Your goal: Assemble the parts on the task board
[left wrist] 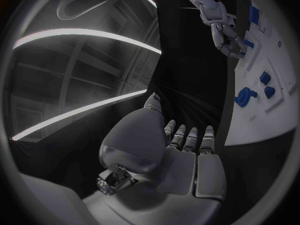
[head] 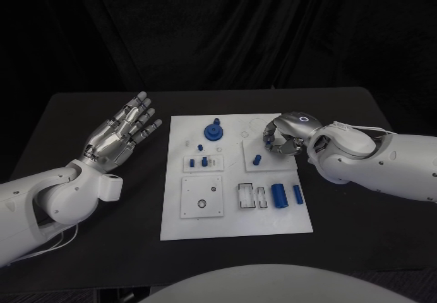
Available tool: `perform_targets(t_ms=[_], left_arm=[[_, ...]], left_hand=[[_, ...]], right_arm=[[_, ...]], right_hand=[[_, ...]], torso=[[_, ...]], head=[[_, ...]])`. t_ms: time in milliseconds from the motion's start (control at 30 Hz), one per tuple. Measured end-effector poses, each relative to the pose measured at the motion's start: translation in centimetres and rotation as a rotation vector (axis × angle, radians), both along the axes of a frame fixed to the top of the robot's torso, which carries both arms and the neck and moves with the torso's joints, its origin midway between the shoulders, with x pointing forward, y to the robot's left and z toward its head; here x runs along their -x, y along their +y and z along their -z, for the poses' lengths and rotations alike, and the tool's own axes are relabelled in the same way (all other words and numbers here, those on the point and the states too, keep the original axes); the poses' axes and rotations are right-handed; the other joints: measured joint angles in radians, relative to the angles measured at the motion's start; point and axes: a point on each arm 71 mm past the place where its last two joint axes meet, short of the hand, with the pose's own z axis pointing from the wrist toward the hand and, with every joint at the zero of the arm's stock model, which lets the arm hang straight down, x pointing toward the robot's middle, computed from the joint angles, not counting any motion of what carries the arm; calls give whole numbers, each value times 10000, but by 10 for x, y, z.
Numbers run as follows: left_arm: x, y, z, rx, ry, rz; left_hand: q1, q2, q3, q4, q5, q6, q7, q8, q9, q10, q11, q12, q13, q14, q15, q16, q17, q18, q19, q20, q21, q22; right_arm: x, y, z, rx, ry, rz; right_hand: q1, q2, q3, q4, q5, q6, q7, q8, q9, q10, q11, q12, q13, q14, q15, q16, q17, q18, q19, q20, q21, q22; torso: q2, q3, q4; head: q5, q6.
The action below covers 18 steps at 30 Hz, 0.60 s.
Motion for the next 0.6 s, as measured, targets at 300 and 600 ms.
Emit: perform_targets(t_ms=[300, 600], left_arm=[[0, -1, 1, 8, 32, 35], [-1, 0, 3, -3, 65, 39]], left_hand=[[181, 76, 41, -234, 465, 202, 348, 0, 18, 0, 0, -1, 0, 11, 79, 0, 1, 161, 67, 150, 0, 33], [85, 171, -98, -90, 504, 867, 1075, 117, 111, -53, -200, 73, 17, 11, 78, 0, 2, 159, 65, 148, 0, 32]], right_arm=[[0, 2, 4, 2, 65, -37], [1, 3, 4, -72, 66, -128]], right_hand=[[83, 83, 132, -187, 156, -91, 20, 80, 144, 37, -37, 92, 63, -29, -29, 0, 0, 0, 35, -35, 0, 0], [348, 180, 457, -512, 543, -142, 71, 225, 325, 230, -123, 125, 55, -108, -108, -124, -180, 0, -38, -108, -82, 8]], torso=[[-5, -4, -5], [11, -3, 1]], head=[[19, -22], [36, -25]])
